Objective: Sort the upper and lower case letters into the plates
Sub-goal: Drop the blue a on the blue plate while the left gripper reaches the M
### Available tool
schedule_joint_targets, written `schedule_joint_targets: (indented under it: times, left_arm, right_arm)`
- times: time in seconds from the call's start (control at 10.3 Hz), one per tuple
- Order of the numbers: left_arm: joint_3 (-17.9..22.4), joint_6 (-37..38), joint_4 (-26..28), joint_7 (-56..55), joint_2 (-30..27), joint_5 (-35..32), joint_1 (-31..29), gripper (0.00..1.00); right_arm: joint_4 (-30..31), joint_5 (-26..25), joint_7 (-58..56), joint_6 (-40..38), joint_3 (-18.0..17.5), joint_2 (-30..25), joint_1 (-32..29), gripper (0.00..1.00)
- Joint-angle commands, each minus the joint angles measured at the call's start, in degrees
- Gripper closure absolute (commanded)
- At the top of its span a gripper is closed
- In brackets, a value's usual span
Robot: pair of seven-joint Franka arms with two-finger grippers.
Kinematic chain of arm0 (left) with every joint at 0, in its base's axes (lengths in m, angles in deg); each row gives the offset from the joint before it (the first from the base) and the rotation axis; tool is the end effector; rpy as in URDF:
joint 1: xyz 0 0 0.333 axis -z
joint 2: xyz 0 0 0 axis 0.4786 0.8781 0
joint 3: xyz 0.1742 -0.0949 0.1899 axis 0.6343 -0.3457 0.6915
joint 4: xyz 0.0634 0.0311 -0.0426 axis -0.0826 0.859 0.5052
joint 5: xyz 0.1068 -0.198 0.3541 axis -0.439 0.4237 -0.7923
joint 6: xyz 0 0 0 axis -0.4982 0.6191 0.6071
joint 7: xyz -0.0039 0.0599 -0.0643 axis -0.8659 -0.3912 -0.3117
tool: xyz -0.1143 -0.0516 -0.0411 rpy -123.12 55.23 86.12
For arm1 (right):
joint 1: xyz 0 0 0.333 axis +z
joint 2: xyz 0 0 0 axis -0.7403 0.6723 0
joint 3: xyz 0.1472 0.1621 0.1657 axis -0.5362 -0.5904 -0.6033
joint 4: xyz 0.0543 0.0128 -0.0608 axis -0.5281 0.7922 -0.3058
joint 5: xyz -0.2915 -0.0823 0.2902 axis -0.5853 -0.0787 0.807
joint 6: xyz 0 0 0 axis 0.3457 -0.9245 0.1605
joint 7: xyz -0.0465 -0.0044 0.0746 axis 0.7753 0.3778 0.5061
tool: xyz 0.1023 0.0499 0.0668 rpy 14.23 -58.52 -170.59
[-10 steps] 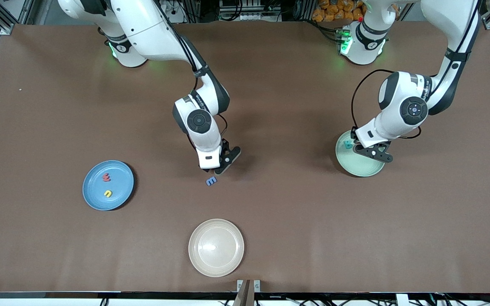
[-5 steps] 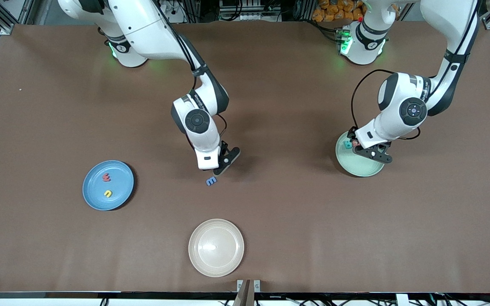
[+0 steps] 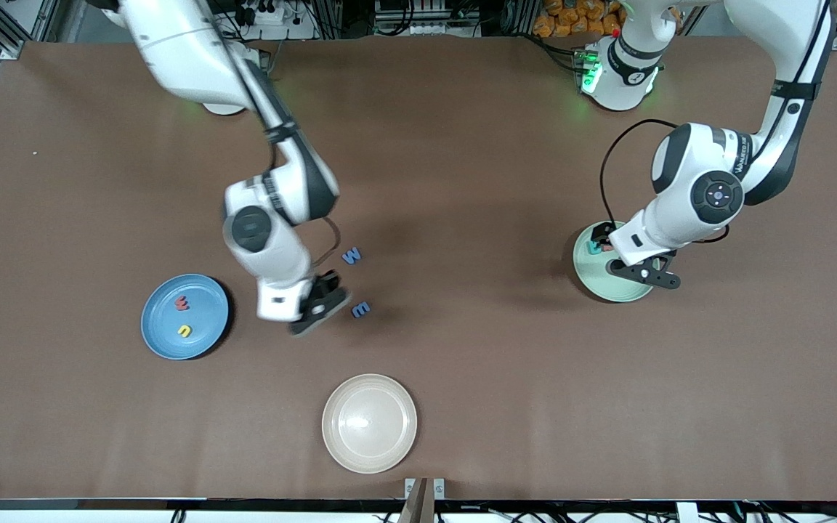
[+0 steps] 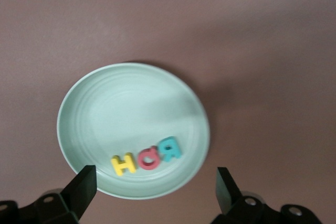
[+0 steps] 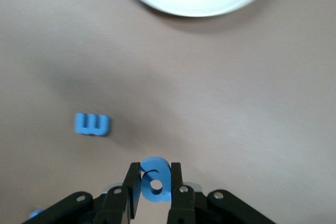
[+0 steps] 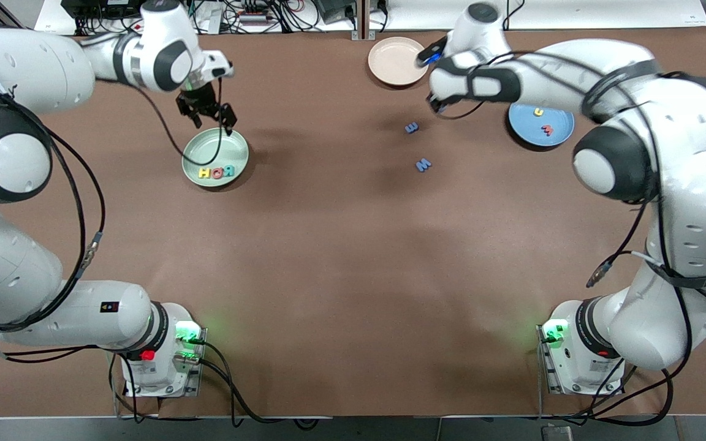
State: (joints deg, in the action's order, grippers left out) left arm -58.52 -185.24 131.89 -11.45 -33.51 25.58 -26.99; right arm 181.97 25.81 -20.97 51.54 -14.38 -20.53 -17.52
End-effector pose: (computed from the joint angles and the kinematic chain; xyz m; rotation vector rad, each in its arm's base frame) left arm 0.5516 -0.1543 0.2338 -3.0983 0.4190 0.2223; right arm 0.6273 0.2637 0.1902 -2.9361 -0.9280 -0.1620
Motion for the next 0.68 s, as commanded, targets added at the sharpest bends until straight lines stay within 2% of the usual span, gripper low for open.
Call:
schedule_joint_targets:
  times: [0.0, 0.19, 0.29, 0.49, 0.58]
  left_arm:
    - [-0.01, 2.31, -3.7, -7.55, 0.01, 0.97, 5.49, 0.0]
    - [-0.01, 2.57, -6.86, -15.18, 0.01, 1.23, 11.2, 0.0]
    - [-0.01, 2.75, -8.88, -18.53, 0.27, 1.32, 15.41, 0.0]
    - [0.08, 2.83, -13.53, -25.21, 3.68, 0.71, 23.49, 0.0]
    - [0.17, 2.84, -16.25, -28.11, 5.96, 0.71, 26.67, 0.0]
  right_arm:
    - [1.22, 0.51, -1.15, -9.21, -3.77, -3.78, -9.72, 1.0]
    - [1.39, 0.33, -9.01, -17.23, -3.68, -4.93, -16.93, 1.0]
    - [1.91, 0.24, -12.54, -18.57, -2.99, -4.94, -19.31, 1.0]
    - [2.71, -0.11, -16.34, -18.85, 0.08, -4.06, -20.83, 1.0]
    - [2.8, -0.11, -16.36, -18.59, 0.27, -3.36, -20.92, 1.0]
